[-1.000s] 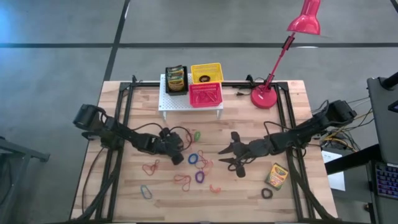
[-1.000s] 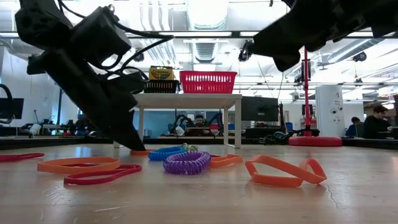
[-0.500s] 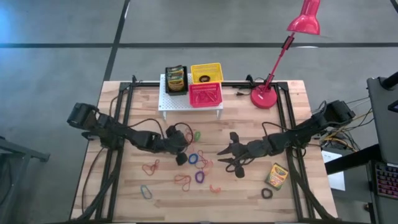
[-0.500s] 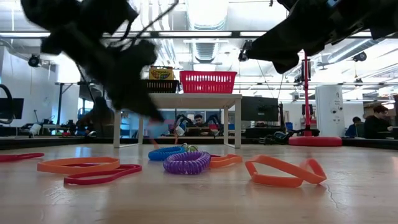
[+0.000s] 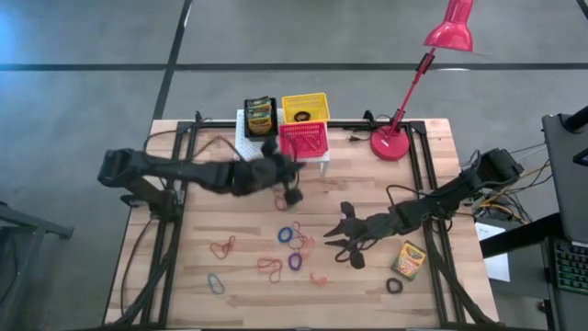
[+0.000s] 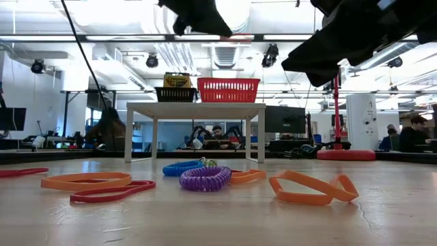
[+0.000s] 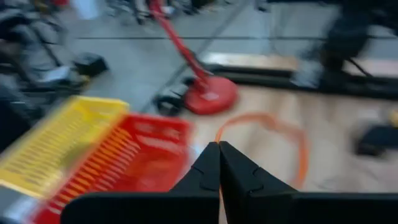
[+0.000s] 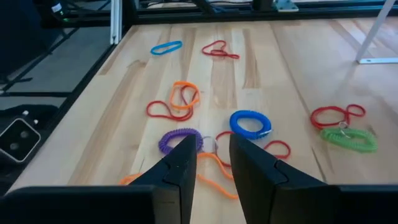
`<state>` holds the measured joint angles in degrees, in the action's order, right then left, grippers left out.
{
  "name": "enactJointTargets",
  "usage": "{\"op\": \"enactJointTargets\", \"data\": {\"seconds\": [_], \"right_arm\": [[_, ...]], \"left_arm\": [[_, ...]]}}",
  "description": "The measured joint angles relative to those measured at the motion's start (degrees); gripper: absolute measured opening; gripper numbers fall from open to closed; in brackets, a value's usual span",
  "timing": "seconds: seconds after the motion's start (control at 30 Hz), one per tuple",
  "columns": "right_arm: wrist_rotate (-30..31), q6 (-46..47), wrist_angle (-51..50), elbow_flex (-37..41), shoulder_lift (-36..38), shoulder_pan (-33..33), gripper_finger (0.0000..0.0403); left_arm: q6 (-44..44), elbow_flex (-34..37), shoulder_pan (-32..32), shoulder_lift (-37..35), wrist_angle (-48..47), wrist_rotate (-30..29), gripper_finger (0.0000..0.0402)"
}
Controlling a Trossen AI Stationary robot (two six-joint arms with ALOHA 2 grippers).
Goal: Pick & Place Office Desk Supplies
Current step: Put the orange rubber band into the red bin on the shelf, then put the red rubber band into the red bin on the shelf
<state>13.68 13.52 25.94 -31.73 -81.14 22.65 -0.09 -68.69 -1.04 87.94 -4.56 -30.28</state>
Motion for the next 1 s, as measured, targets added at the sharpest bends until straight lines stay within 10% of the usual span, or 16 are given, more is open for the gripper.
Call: {"op": "enactJointTargets", "data": {"seconds": [0.43,1.0], "right_arm": [[1.96,-0.4,0.08,0.0,0.0,-0.02,0.009],[3.05,-1.09,0.1,0.0,0.0,-0.04,0.0075]], "left_arm": [[-4.48,3.77,17.67,0.07,0.07,7.28,0.0023],[-4.91,2.11,19.75,0.07,-2.35,14.91,0.0185]]}}
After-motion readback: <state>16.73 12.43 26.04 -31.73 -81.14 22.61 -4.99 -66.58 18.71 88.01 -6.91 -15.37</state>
